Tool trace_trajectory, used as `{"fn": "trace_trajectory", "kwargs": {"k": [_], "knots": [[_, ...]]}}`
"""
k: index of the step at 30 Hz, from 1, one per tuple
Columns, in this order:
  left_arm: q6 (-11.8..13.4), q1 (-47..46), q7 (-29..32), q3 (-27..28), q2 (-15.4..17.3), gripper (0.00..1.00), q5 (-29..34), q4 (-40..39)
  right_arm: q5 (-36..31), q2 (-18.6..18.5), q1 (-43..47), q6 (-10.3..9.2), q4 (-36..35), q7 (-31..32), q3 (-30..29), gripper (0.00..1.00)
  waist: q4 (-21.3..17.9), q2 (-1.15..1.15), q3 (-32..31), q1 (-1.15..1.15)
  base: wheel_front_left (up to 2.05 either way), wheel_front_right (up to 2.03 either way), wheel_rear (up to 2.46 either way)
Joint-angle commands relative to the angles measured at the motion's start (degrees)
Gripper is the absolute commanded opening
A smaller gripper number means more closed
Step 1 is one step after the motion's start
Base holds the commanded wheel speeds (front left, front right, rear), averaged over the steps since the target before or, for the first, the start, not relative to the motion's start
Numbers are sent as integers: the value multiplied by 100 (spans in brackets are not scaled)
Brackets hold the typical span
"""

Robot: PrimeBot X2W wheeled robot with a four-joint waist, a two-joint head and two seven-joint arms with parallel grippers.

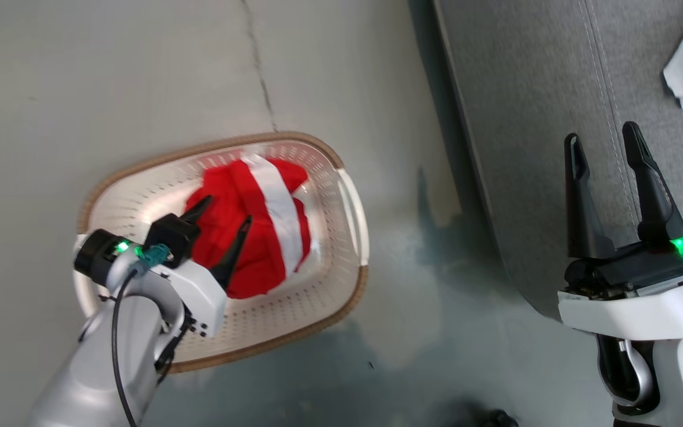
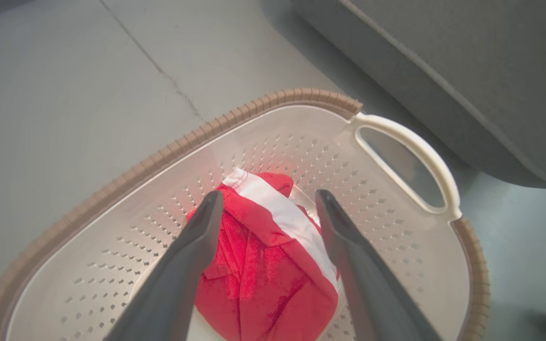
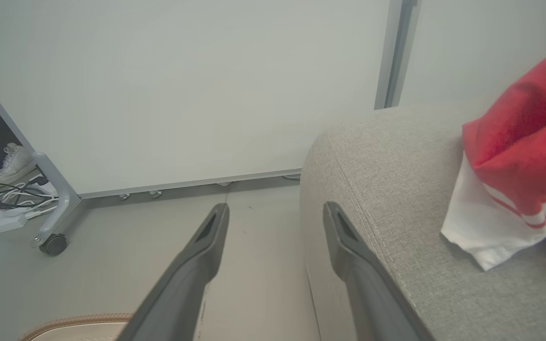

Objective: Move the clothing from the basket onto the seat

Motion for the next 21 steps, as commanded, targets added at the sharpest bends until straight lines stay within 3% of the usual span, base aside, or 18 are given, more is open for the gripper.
{"fn": "trace_trajectory", "kwargs": {"k": [1,12,13,19,20,21], "knots": [[-5,-210,88,-92,121,100,-107,186,94,-10,-102,9,17,-100,56,100,-527,0,610,0,0,0,0],[-6,-925,753,-500,514,100,-620,1392,532,-9,-192,9,88,-306,446,100,-1161,0,1273,0,0,0,0],[-7,-1137,1068,-642,640,100,-857,1822,677,-10,-161,9,-67,-302,474,100,-1320,0,1413,0,0,0,0],[-7,-1361,1447,-677,668,100,-1125,2298,715,-11,-42,9,-165,-300,469,100,-1310,0,1463,0,0,0,0],[-7,-1370,1497,-701,650,96,-1158,2349,723,-11,-38,9,-173,-299,476,100,-1311,0,1465,0,0,0,0],[-7,-1383,1497,-719,636,42,-1190,2362,727,-10,-46,9,-182,-299,485,100,-1310,0,1467,0,0,0,0]]}}
